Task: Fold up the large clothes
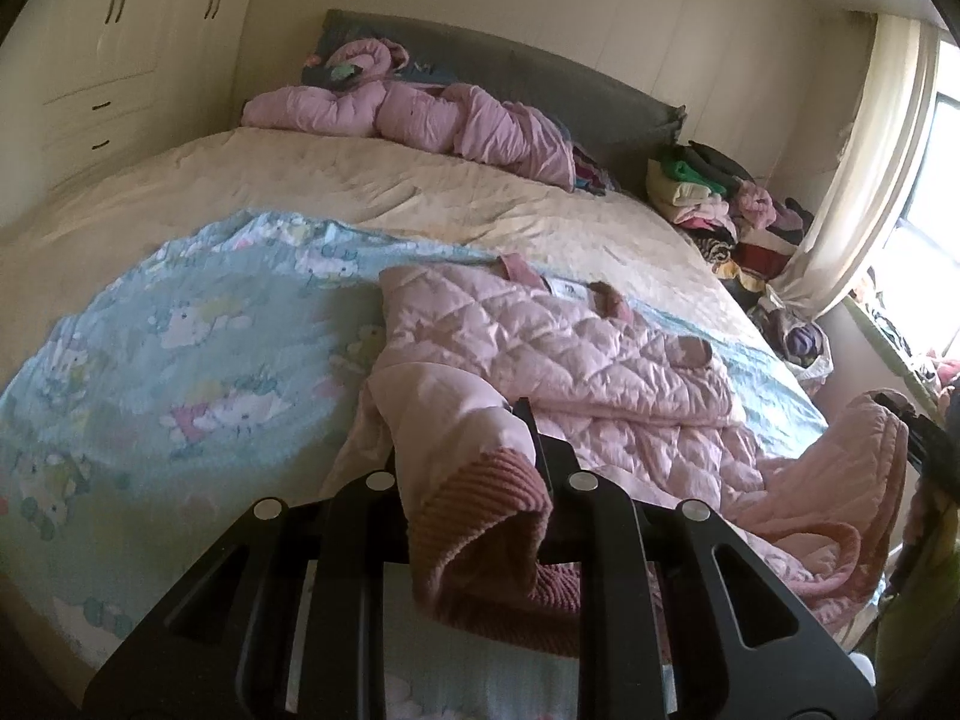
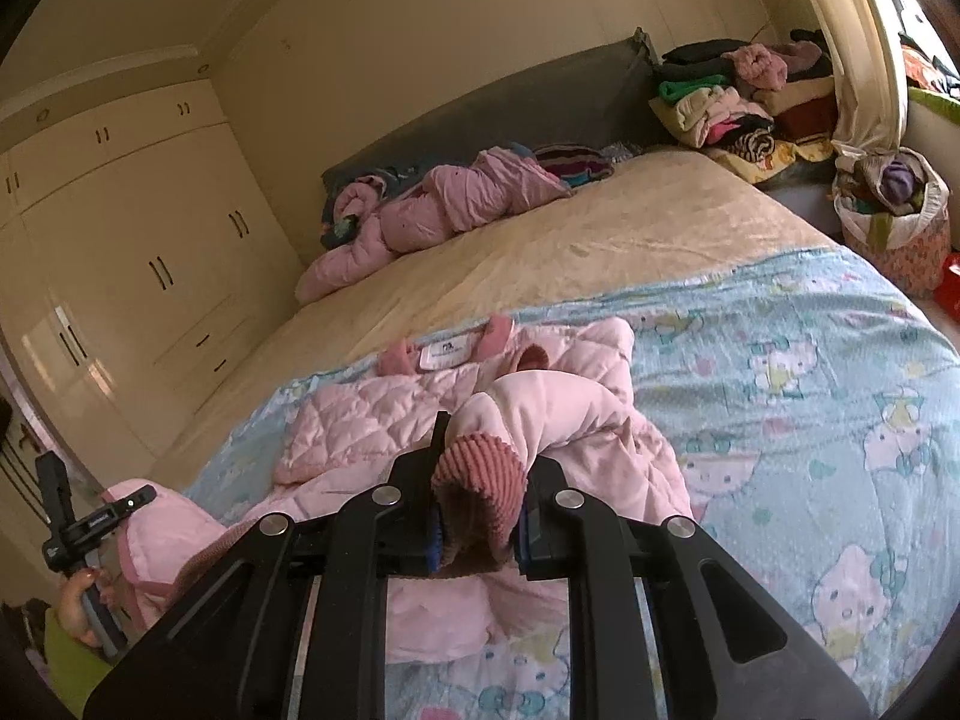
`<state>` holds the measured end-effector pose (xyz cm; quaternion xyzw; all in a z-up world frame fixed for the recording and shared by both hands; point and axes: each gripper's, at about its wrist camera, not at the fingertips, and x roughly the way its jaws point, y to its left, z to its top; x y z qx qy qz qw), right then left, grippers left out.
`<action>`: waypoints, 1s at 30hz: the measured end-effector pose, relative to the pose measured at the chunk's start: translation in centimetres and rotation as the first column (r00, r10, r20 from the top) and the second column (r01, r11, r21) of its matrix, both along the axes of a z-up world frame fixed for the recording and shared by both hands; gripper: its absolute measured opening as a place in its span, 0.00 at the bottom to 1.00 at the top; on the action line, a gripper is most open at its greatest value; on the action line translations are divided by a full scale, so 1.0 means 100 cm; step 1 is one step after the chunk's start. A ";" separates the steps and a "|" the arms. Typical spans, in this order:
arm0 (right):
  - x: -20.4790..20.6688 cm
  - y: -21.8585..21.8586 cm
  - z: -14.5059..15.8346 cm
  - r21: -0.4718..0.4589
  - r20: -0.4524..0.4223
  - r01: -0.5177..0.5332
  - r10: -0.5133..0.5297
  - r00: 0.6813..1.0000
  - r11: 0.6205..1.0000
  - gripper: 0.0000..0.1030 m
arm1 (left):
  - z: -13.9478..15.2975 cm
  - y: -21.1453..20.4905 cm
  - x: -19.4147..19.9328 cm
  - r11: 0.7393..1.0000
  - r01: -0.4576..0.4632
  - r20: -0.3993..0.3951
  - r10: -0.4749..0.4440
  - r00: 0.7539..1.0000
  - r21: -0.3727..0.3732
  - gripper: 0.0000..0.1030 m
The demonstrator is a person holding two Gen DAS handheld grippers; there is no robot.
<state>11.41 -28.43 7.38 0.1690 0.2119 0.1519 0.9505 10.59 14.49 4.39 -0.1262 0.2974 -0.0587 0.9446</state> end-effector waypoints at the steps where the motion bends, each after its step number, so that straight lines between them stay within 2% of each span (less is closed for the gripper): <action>1: 0.003 0.000 0.002 -0.002 0.002 0.004 -0.004 1.000 1.000 0.15 | 0.002 0.000 0.003 1.000 0.001 0.004 -0.001 1.000 0.001 0.13; 15: 0.043 -0.007 0.033 0.012 0.041 0.066 -0.066 0.997 0.998 0.15 | 0.032 0.006 0.051 1.000 -0.004 0.080 0.005 0.997 -0.009 0.13; 30: 0.091 -0.005 0.034 -0.031 0.079 0.128 -0.125 0.989 0.991 0.15 | 0.029 0.006 0.092 0.998 -0.057 0.083 0.056 0.995 0.004 0.13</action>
